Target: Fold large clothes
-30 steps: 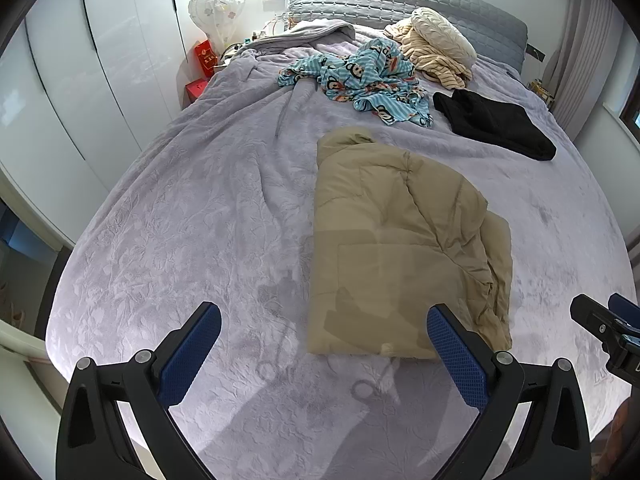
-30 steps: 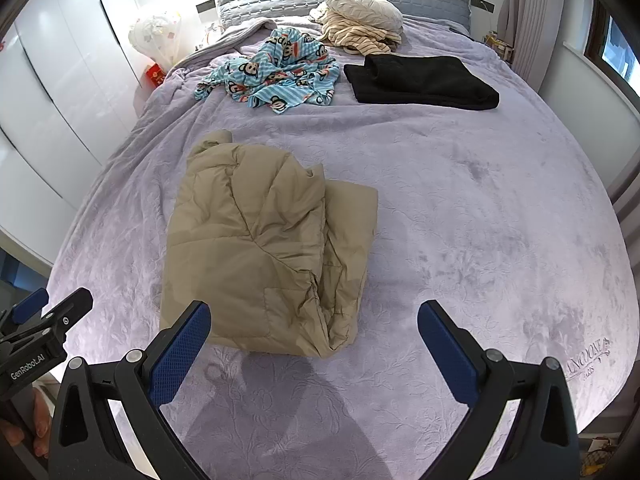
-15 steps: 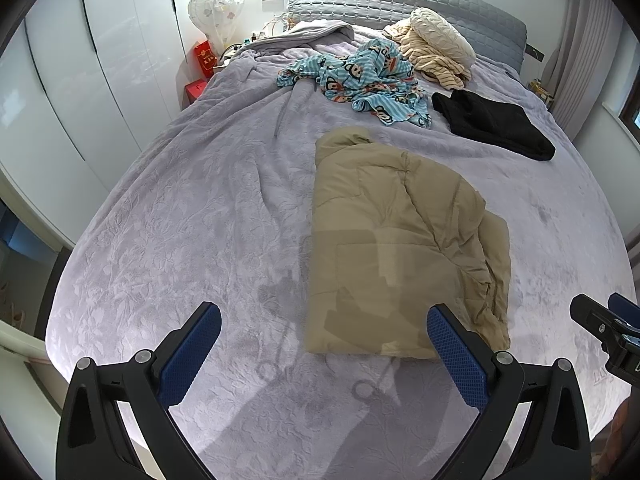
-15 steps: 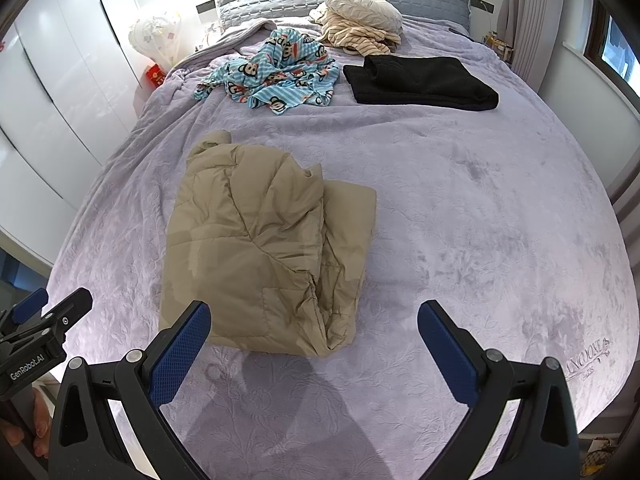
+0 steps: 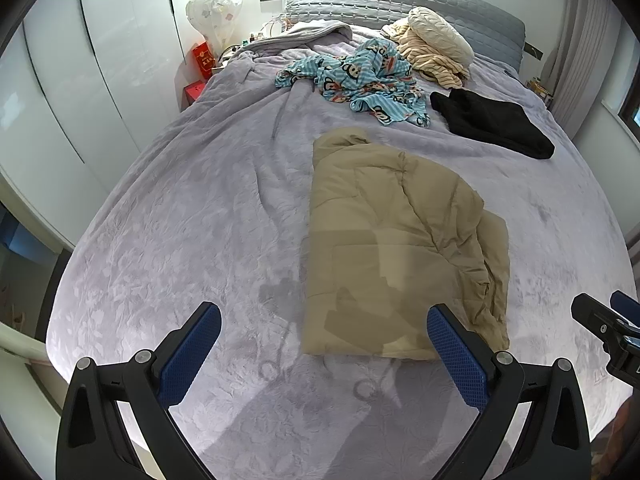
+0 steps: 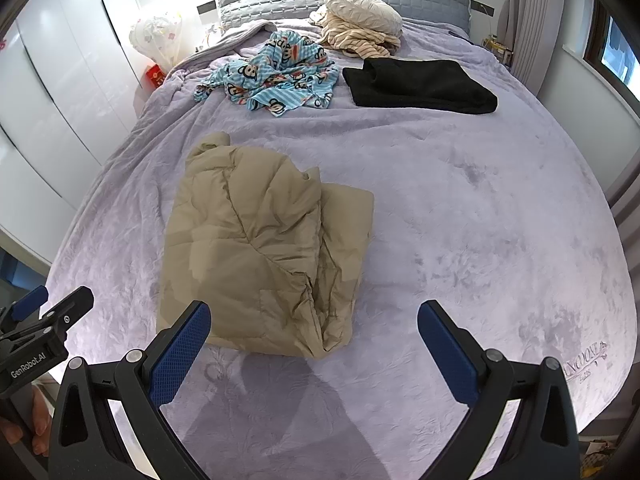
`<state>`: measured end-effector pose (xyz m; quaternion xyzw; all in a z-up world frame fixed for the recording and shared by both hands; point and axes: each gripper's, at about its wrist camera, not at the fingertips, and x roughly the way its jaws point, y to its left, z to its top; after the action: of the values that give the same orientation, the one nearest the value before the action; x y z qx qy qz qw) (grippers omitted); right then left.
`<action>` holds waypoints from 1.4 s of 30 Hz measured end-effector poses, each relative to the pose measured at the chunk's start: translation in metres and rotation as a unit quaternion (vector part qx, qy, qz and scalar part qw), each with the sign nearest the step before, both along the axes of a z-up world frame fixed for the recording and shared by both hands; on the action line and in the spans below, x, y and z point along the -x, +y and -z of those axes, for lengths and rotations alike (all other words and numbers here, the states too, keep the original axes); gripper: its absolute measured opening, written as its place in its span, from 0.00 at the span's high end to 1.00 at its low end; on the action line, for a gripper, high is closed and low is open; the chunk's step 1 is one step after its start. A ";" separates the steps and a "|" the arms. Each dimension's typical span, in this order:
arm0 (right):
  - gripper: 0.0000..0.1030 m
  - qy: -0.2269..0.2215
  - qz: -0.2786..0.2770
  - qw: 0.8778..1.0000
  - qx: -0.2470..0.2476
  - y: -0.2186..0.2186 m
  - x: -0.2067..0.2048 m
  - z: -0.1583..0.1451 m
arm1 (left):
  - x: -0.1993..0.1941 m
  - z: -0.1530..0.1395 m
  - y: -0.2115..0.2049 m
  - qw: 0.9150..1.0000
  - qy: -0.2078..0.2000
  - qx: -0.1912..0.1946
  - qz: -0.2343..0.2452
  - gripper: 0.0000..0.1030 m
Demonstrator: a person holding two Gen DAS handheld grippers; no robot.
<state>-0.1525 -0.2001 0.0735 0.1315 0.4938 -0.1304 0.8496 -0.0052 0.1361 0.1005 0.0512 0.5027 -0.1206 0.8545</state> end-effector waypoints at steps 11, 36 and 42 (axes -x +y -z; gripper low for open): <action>0.00 0.000 0.002 1.000 0.005 -0.003 0.000 -0.003 | 0.000 0.000 -0.001 1.000 0.000 -0.001 0.000 0.00; 0.00 -0.001 0.003 1.000 0.006 -0.002 0.000 -0.003 | 0.000 -0.001 -0.002 1.000 -0.001 -0.002 0.000 0.00; 0.00 0.000 0.003 1.000 0.006 -0.001 0.000 -0.003 | 0.001 -0.002 -0.003 1.000 -0.001 -0.002 0.000 0.00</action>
<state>-0.1527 -0.2015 0.0765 0.1281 0.4923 -0.1354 0.8502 -0.0062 0.1333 0.1024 0.0526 0.5018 -0.1195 0.8550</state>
